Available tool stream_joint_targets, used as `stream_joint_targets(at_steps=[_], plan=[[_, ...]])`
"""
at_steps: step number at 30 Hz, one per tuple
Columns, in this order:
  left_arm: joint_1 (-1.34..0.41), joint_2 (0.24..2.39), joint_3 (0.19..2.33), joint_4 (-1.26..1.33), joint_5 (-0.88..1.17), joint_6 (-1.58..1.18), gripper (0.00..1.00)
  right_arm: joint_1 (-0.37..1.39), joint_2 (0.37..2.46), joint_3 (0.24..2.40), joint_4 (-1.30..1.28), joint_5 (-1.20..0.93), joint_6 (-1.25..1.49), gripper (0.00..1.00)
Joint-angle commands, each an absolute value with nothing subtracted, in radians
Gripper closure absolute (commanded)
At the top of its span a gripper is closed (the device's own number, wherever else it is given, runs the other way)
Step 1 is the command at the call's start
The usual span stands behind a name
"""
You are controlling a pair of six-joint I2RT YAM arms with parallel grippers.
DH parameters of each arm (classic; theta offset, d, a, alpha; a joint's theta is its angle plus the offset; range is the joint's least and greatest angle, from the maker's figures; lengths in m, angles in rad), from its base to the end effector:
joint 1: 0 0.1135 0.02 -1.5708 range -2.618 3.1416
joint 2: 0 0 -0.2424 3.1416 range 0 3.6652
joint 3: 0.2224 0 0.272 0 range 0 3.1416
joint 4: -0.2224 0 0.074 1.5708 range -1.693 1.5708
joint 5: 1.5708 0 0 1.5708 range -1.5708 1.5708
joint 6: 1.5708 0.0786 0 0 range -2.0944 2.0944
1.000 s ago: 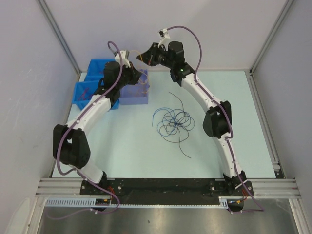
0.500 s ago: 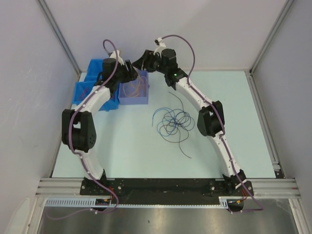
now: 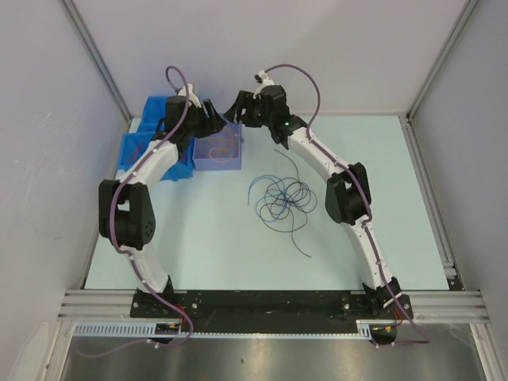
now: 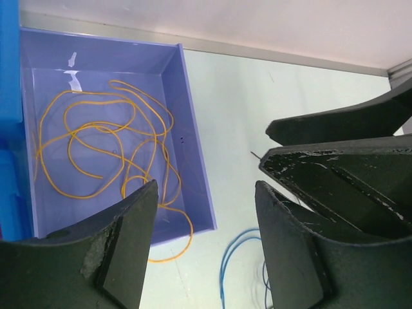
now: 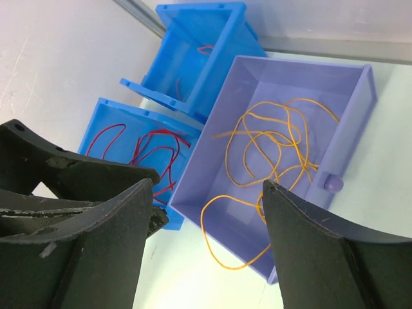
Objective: Untangle the cables
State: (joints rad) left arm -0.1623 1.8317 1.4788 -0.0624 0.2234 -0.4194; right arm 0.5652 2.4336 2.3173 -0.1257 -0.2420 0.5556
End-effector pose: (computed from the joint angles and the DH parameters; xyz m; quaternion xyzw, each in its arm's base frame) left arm 0.4808 -0.0964 0.2515 -0.0463 0.8334 -0.2451 0.4932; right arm 0.5140 0.3483 0.2639 -0.0782 0.7812 0.4058 0.4679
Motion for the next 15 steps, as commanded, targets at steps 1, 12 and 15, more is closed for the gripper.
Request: stream_joint_targets(at_steps=[1, 12, 15], plan=[[-0.167, 1.721, 1.454, -0.034, 0.247, -0.44, 0.33, 0.568, 2.274, 2.26, -0.15, -0.198, 0.519, 0.27], [-0.208, 1.51, 1.157, -0.005, 0.227, -0.483, 0.33, 0.572, 1.916, 1.748, -0.146, -0.06, 0.526, 0.29], [-0.27, 1.477, 1.101, -0.006, 0.203, -0.476, 0.33, 0.565, 1.82, 1.593, -0.13, -0.032, 0.56, 0.3]])
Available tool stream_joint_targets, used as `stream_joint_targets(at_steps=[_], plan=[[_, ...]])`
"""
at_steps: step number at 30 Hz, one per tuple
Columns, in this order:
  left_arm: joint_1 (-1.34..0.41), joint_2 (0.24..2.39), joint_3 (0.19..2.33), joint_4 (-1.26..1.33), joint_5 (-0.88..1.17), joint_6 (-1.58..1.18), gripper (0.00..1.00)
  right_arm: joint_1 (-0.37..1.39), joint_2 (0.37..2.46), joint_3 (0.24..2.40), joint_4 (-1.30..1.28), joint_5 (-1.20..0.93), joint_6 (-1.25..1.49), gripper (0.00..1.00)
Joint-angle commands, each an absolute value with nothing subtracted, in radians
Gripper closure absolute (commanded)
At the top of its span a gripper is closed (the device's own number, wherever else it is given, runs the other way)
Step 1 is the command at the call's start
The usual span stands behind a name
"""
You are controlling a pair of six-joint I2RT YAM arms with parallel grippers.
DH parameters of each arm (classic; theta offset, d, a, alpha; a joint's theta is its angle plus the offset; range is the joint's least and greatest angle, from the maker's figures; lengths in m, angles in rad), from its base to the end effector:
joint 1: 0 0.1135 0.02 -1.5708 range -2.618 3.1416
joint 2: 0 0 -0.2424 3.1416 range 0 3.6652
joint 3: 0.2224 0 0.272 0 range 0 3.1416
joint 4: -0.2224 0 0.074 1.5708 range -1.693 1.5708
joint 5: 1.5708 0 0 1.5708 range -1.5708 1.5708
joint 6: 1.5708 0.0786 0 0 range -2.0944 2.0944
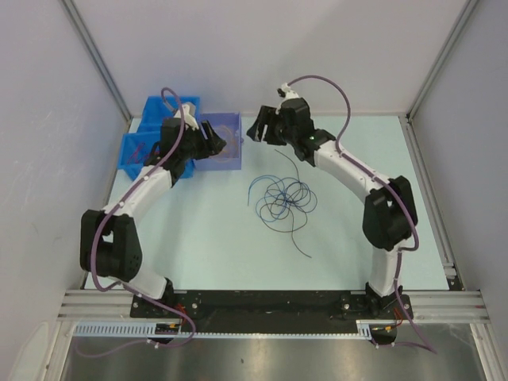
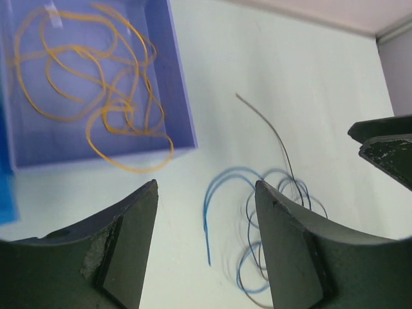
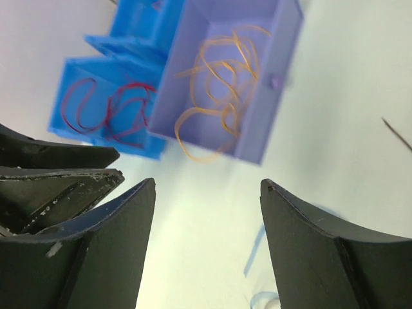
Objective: Untangle the cables
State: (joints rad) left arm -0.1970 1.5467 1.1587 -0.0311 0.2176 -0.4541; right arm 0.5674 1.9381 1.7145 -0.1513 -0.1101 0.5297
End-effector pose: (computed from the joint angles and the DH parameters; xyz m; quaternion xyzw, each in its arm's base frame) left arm 0.4087 -0.0989 0.2496 -0.0482 0.8345 -0.2594 0.4838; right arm 0.4344 0.2871 0.2837 -0.0465 0.8245 0.3319 0.4559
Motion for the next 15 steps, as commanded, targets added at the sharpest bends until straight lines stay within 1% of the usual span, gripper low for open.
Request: stream_joint_targets(at_steps=[1, 6, 7, 9, 13, 15], plan=[[-0.29, 1.464, 1.095, -0.011, 0.192, -0.472, 0.32, 0.563, 1.795, 1.525, -0.126, -0.028, 0.564, 0.3], [-0.411, 1.442, 1.086, -0.025, 0.143, -0.456, 0.29, 0.568, 1.715, 1.434, -0.193, -0.011, 0.575, 0.31], [-0.425, 1.437, 1.077, -0.02, 0.14, -0.457, 0.25, 0.569, 1.707, 1.425, -0.212, -0.003, 0.574, 0.32], [-0.46, 1.428, 1.055, -0.012, 0.129, -0.453, 0.23, 0.571, 1.674, 1.394, -0.258, 0.027, 0.575, 0.32], [-0.503, 1.422, 1.019, -0.021, 0.124, -0.436, 0.21, 0.562, 1.588, 1.31, -0.308, 0.087, 0.589, 0.31], [-0.521, 1.407, 0.957, -0.005, 0.129, -0.439, 0.21, 0.554, 1.546, 1.249, -0.33, 0.11, 0.595, 0.31]])
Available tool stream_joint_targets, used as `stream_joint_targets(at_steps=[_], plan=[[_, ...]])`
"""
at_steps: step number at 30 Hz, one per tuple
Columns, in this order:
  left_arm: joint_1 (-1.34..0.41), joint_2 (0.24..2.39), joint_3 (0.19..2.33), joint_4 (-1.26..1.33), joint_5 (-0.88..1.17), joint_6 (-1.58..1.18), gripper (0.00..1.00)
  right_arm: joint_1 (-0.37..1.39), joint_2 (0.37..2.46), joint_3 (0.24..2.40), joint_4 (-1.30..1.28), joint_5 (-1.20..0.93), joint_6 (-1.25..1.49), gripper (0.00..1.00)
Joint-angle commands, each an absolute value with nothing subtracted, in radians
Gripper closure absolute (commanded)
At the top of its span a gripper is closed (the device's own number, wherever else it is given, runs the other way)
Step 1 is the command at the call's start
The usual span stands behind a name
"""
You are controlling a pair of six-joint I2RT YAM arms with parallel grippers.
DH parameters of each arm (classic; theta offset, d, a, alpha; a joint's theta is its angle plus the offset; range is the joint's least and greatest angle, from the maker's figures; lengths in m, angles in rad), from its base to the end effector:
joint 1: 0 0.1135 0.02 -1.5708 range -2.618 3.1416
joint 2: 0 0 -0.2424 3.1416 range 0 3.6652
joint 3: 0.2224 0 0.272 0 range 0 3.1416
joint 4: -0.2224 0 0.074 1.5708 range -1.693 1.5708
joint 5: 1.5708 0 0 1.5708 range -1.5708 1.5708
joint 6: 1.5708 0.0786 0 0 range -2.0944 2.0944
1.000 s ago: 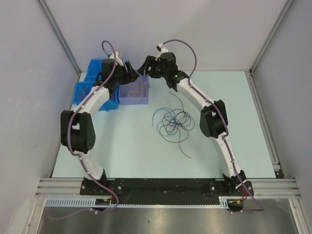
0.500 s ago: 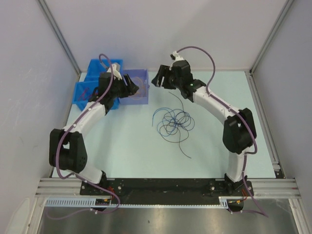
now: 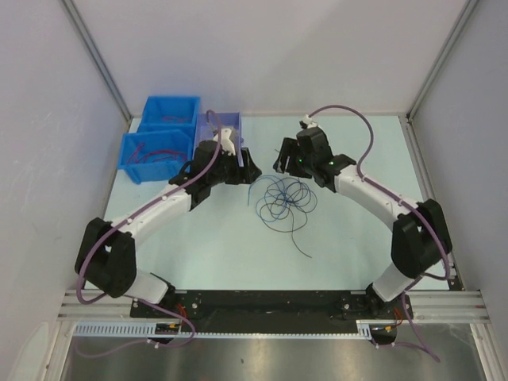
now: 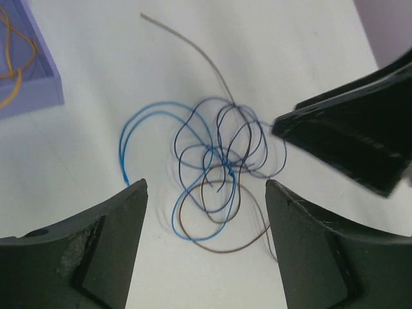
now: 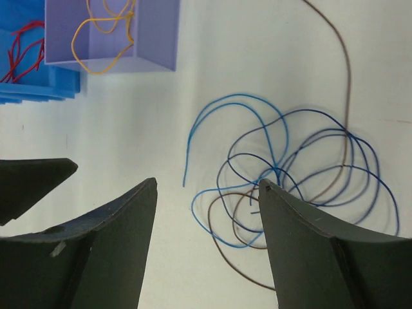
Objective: Untangle the cables
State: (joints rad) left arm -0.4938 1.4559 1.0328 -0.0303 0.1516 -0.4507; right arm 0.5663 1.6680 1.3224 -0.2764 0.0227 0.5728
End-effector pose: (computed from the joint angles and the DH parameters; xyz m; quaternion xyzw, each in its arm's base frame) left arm 0.3423 -0.1977 0.2336 0.0584 0.8444 -0.2976 0.4415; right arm 0.3701 0.2332 0.2324 0.0081 0.8895 0.2378 0.3901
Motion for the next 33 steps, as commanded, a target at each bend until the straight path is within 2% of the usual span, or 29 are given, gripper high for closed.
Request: stream_joint_targets(at_steps=[1, 5, 14, 28, 33], plan=[[-0.528, 1.402, 0.931, 0.027, 0.139, -0.445, 0.2, 0.546, 1.505, 1.227, -0.334, 0.118, 0.598, 0.3], [-0.549, 1.399, 0.836, 0.083, 0.169, -0.451, 0.2, 0.528, 1.402, 1.118, -0.351, 0.136, 0.603, 0.3], [-0.568, 1.485, 0.769, 0.162, 0.224, -0.465, 0.21, 0.5, 1.218, 0.915, -0.39, 0.149, 0.598, 0.3], [-0.623, 1.62, 0.738, 0.265, 0.23, -0.466, 0.29, 0.469, 1.141, 0.844, -0.387, 0.132, 0.578, 0.3], [-0.624, 1.663, 0.746, 0.271, 0.212, -0.466, 0.37, 0.468, 1.141, 0.834, -0.384, 0.129, 0.577, 0.3]])
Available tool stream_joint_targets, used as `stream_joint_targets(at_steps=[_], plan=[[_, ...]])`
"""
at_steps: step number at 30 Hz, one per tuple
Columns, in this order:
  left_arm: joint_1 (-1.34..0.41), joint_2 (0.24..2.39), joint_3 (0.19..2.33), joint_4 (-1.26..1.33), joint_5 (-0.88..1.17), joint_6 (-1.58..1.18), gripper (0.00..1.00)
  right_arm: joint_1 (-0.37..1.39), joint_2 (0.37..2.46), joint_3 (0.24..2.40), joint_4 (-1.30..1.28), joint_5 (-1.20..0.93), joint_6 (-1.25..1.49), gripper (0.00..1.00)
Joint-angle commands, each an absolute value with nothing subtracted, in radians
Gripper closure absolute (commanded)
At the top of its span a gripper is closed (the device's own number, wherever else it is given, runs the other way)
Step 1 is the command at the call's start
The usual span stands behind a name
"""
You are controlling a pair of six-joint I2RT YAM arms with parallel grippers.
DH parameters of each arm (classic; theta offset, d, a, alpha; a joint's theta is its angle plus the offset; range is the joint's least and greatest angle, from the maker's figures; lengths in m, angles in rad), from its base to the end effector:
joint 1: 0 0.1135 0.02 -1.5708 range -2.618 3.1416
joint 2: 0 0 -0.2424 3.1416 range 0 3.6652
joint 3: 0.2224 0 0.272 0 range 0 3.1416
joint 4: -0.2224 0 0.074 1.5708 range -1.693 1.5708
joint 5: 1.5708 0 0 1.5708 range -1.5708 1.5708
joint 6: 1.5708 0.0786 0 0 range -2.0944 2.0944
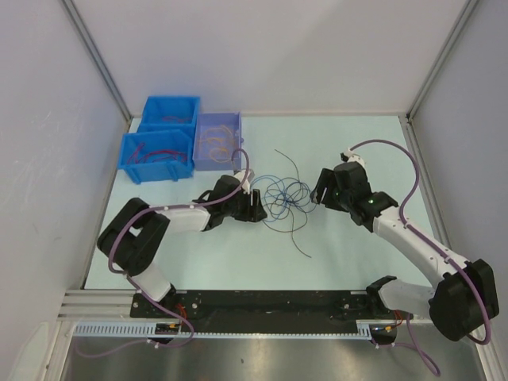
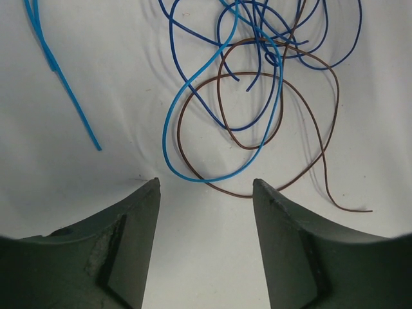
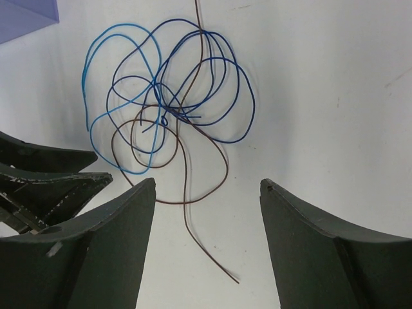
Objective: Untangle the cables
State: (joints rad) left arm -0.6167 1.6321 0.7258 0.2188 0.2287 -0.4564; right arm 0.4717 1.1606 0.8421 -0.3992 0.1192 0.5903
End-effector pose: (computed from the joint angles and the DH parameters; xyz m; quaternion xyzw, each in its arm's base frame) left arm 0.2850 -0.2239 0.0880 0.1205 0.8914 -0.3057 0.3122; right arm 0.2792 0.1319 0.2097 0.0785 0.9057 0.1624 0.3836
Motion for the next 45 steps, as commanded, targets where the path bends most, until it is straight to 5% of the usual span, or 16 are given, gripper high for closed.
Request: stream_joint_targets(at_steps=[1, 10, 22, 35, 45], plan=[[-0.623, 1.669, 0.749, 0.275, 0.209, -0.466, 0.37, 0.468, 1.141, 0.831, -0.382, 0.129, 0.577, 0.3], [-0.624, 1.712, 0.759, 0.302, 0.186, -0.48, 0.5, 0.465, 1.154, 0.815, -0.357, 0.114, 0.583, 0.3], [-0.626, 1.701, 0.814, 0.267, 0.143, -0.483, 1.0, 0.465, 1.213, 0.815, -0.322, 0.089, 0.581, 0.31], [-0.65, 1.428, 1.064, 0.008, 0.1, -0.416, 1.0, 0.454, 1.167, 0.815, -0.293, 0.069, 0.529, 0.31], [-0.65, 1.466, 1.754, -0.291, 0.09, -0.318, 1.0, 0.436, 1.126, 0.815, -0.334, 0.078, 0.54, 0.31]])
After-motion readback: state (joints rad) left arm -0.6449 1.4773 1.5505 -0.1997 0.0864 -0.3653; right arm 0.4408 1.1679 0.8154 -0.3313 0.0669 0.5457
